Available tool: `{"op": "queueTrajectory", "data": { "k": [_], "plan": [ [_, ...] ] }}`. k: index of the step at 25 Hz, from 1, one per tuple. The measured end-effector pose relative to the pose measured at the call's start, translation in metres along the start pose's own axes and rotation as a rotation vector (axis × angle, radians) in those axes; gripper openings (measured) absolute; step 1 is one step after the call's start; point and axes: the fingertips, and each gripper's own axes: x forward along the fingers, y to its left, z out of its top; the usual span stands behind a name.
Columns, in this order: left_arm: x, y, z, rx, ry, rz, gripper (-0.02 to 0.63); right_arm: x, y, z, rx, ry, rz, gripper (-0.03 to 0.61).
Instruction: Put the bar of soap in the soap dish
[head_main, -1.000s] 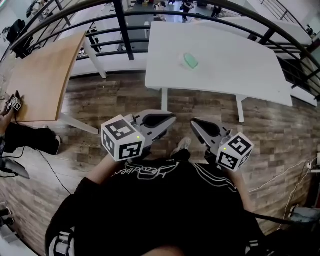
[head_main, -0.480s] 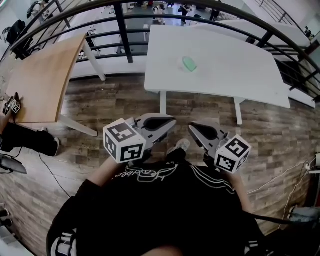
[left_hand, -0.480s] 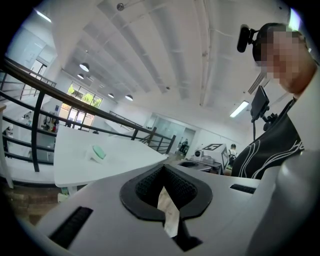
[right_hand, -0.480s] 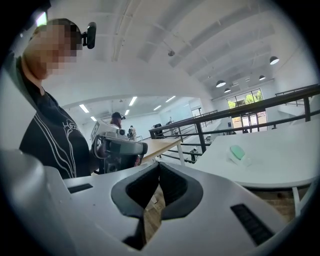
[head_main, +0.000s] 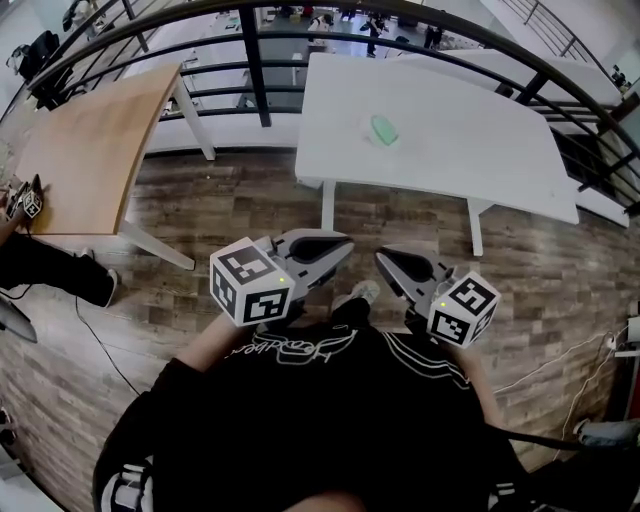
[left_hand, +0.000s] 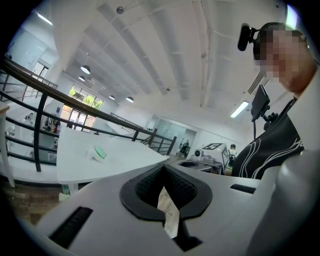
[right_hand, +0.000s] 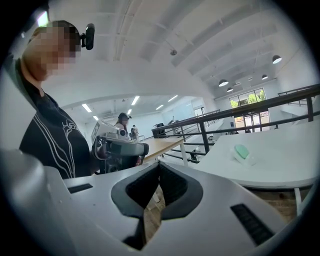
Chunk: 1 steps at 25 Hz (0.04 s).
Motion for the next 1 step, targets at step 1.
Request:
{"op": "queueTrajectory", "data": {
  "k": [1],
  "plan": [
    [-0.0011,-0.0019,-0.0007,0.001,0.000,0.000,0.008,-0.0006,0.0021,-0.0008,0.001,0.001,0.001,0.017]
  ]
}}
